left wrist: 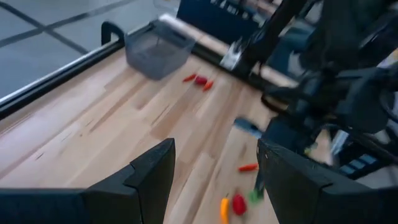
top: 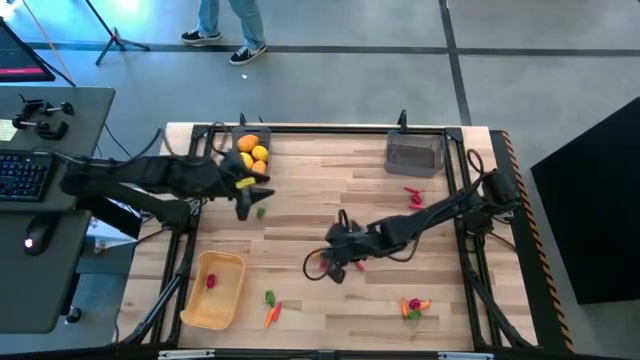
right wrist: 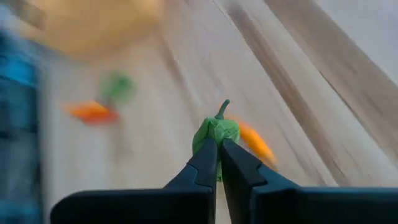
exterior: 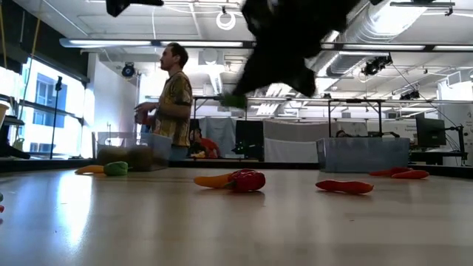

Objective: Sort produce into baskets
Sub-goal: Put the center green bell pepper into the yellow bin

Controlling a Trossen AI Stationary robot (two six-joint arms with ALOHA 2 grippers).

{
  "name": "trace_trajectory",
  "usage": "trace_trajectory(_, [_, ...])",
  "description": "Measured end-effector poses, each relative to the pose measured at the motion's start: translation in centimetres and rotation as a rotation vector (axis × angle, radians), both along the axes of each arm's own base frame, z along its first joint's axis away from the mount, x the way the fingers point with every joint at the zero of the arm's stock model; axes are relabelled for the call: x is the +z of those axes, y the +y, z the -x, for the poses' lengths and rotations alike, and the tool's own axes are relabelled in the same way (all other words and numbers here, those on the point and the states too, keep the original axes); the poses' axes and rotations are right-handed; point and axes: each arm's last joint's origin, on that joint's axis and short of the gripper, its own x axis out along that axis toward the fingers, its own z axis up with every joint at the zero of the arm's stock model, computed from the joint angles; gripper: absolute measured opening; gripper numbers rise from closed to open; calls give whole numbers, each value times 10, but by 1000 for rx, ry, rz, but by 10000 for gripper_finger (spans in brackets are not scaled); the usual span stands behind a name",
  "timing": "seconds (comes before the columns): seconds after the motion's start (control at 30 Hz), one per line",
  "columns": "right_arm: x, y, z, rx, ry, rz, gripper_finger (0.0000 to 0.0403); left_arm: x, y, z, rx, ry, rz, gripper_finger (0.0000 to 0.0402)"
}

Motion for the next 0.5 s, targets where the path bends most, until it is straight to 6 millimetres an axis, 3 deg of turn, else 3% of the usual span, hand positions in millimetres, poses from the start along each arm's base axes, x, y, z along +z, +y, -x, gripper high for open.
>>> trace_trajectory(0.17, [11, -3, -28, 106, -307, 38, 1, 9, 2, 14, 19, -64, 28, 213])
trace_trajectory(0.5, [-5, 16, -105, 264, -395, 237, 0, 7, 2, 10, 69, -65, 63, 213])
